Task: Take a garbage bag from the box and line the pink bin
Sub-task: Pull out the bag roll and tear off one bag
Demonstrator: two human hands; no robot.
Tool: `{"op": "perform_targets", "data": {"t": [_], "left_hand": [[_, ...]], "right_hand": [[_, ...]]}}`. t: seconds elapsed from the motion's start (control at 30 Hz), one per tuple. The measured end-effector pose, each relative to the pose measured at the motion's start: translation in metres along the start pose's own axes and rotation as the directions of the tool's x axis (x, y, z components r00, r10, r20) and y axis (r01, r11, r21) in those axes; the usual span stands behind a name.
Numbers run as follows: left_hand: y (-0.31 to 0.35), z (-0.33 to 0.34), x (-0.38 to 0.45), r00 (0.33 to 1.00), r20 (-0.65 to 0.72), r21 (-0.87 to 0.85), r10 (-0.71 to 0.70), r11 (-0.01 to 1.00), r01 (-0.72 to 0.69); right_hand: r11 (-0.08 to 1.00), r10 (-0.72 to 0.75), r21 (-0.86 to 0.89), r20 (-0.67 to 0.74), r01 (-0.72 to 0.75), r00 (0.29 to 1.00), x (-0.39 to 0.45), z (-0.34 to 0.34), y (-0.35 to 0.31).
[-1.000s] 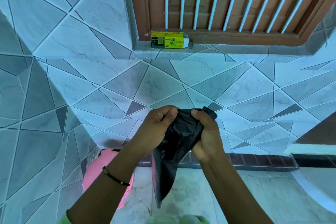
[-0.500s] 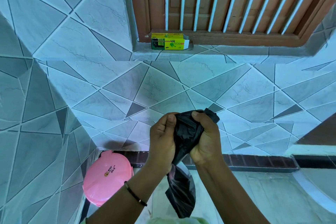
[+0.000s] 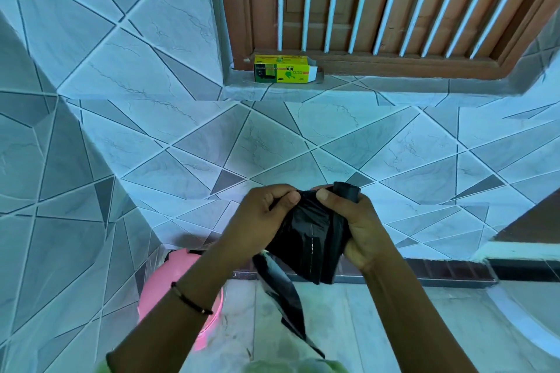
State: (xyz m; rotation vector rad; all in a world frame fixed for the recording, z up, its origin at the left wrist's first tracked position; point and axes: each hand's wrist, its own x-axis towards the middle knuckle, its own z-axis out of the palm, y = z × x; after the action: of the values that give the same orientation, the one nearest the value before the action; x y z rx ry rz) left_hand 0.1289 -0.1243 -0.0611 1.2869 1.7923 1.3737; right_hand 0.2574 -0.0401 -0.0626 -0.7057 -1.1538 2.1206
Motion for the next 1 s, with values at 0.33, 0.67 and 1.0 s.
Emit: {"op": "perform_targets", "data": {"t": [0.33,0.67,1.0], "left_hand": [[-0.003,-0.023,0.005,0.990,0.136,0.292,-0.033,0.956,-0.008],[0.004,-0.022,-0.002,0.957,0.289,0.194,-0.031,0.981,-0.027],[0.023,-0.035,-0.001,0.873,0.486,-0.068,-0.048,0.993,0.092]], "right_hand": [[0.959,-0.024,-0.284,-0.094,-0.003,0.995,-0.005,-0.005,-0.004],[0.901,-0.003,-0.433,0.087,0.040,0.996,-0.005,-0.001,-0.002],[0.956,0.120,-0.294,0.351,-0.012,0.929,0.000,0.004,-0.012]]}}
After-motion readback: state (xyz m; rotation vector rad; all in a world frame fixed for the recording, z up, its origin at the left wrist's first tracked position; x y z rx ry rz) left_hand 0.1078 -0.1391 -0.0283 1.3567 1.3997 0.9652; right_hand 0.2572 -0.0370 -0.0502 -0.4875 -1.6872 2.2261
